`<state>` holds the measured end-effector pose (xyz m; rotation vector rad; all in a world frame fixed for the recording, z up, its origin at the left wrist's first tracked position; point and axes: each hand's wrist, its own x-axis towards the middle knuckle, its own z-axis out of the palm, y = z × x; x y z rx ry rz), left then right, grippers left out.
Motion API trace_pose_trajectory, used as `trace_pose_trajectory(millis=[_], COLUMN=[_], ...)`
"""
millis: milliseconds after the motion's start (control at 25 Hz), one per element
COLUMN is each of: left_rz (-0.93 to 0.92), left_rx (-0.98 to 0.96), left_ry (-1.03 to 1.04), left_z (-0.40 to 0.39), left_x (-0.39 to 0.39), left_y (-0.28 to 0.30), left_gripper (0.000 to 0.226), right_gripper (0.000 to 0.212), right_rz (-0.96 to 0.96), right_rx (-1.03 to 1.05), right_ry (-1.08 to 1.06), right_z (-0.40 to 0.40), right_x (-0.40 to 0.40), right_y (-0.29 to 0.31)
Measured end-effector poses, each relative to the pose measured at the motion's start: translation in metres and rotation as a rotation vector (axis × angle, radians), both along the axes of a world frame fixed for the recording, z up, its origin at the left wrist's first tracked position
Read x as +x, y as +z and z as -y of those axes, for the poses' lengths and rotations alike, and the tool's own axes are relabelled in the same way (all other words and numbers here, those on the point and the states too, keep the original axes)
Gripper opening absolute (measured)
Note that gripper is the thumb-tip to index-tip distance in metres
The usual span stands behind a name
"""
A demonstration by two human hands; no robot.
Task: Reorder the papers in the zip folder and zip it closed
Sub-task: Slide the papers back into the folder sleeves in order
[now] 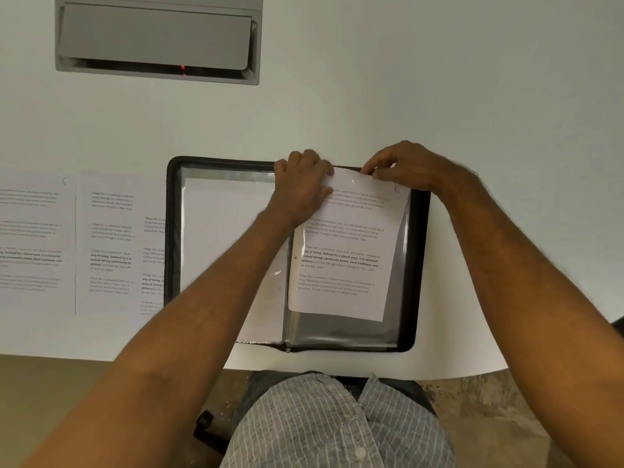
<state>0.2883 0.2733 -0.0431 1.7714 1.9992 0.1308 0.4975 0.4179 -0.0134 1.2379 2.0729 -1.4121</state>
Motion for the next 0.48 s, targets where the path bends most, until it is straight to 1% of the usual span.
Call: trace_pose_trajectory(millis=[120,240,320,440,480], left_rz=[-0.015,-0.004,0.014,0.042,0.042], left_rx=[-0.020,-0.024,-0.005,0.010,0.010], left_ry=[-0.004,-0.007,-0.003,0.005,0.004], left_z=[-0.002,-0.003,-0.003,-0.002,-0.002], left_x=[0.000,0.002,0.003,0.005,0.006], left_y=[0.000,0.001,0.002,0.002,0.002], left_gripper=[0.034,0.032,0.039,0.053,0.055], right_gripper=[0.023,0.031,0.031,0.022,0.021], right_rz=[0.008,-0.028,-0.037,-0.031,-0.031], right_rx=[-0.010,0.012,0.049,0.094,0.087], right_ry=[0.015,-0.055,-0.044,0.005,0.013], right_z=[0.005,0.012,0.017,0.022,0.023], right_x=[0.001,0.002,0.003,0.004,0.004], right_y=[-0.002,-0.003,-0.003,-0.006,-0.006])
